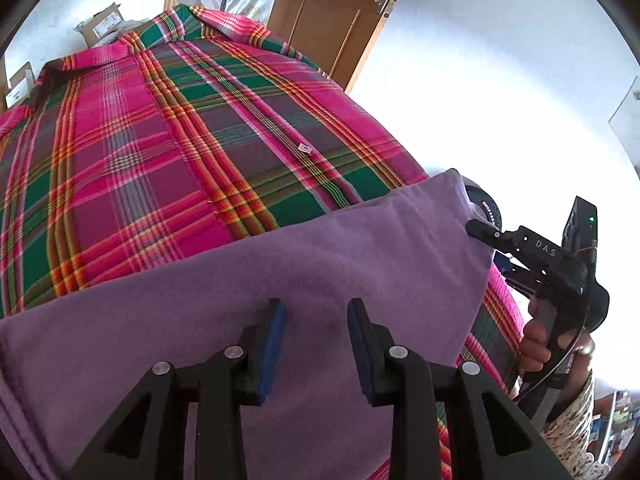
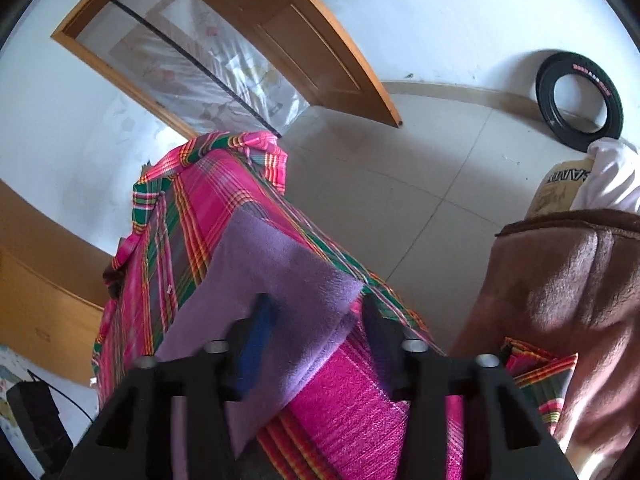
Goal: Fold clothes
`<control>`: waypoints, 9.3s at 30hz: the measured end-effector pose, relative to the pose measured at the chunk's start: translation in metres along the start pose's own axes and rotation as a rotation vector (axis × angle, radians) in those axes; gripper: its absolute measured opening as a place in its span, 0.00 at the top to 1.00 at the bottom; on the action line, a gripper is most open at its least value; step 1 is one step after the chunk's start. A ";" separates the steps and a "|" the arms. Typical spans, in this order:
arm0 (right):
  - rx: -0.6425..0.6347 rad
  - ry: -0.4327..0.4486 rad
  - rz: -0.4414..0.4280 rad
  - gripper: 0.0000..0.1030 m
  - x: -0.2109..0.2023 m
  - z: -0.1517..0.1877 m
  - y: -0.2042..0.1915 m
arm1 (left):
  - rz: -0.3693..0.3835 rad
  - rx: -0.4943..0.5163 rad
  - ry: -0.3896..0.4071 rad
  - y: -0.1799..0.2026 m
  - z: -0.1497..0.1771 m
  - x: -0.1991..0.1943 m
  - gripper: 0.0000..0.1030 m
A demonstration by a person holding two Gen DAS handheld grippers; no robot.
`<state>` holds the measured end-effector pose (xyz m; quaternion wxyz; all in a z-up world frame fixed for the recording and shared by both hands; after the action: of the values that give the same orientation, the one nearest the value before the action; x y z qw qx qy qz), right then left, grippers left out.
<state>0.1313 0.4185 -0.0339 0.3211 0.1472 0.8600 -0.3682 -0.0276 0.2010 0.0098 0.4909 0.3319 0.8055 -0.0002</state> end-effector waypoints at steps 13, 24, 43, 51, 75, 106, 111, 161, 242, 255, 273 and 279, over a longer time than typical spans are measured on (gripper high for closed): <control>-0.199 0.079 0.078 0.87 -0.006 0.000 -0.026 | 0.051 -0.048 -0.023 -0.003 -0.013 0.009 0.69; -0.392 0.160 0.016 0.88 -0.028 0.013 -0.067 | 0.092 -0.086 -0.032 -0.007 -0.017 0.008 0.69; -0.726 0.132 -0.007 0.88 -0.022 0.085 -0.121 | 0.326 -0.223 -0.063 -0.016 -0.019 0.009 0.64; -0.749 0.142 -0.006 0.88 -0.022 0.098 -0.123 | 0.397 -0.310 -0.054 -0.019 -0.024 0.016 0.55; -0.826 0.172 -0.025 0.88 -0.023 0.117 -0.141 | 0.452 -0.415 -0.029 -0.023 -0.029 0.013 0.85; -0.963 0.118 -0.213 0.88 -0.027 0.198 -0.243 | 0.219 -0.410 0.057 -0.119 0.012 -0.081 0.89; -0.954 0.090 -0.234 0.88 -0.019 0.202 -0.247 | 0.199 -0.420 0.061 -0.129 0.017 -0.085 0.89; -0.653 0.067 -0.040 0.76 -0.028 0.139 -0.140 | 0.175 -0.563 0.032 -0.160 0.044 -0.067 0.89; -0.884 0.012 -0.177 0.50 -0.033 0.185 -0.205 | 0.088 -0.583 0.150 -0.170 0.078 -0.137 0.79; -1.016 -0.099 -0.284 0.50 -0.010 0.241 -0.254 | 0.055 -0.578 0.138 -0.189 0.116 -0.159 0.77; -0.921 -0.155 -0.295 0.58 -0.013 0.246 -0.251 | 0.038 -0.640 0.163 -0.198 0.172 -0.195 0.77; -0.936 -0.126 -0.313 0.58 -0.033 0.251 -0.254 | 0.040 -0.650 0.145 -0.200 0.190 -0.197 0.77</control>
<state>0.1427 0.0613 -0.0066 0.3451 -0.1664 0.9237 0.0054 0.0739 -0.1216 0.0022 0.5123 0.1729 0.7897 0.2899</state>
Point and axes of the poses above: each gripper's, at about its wrist camera, not at the fingertips, and x roughly the way its jaws point, y to its right, z to its underside, the point moved 1 cm from there along x, roughly the way its jaws point, and after that the axes turned 3 degrees about y, right-handed, at the moved point
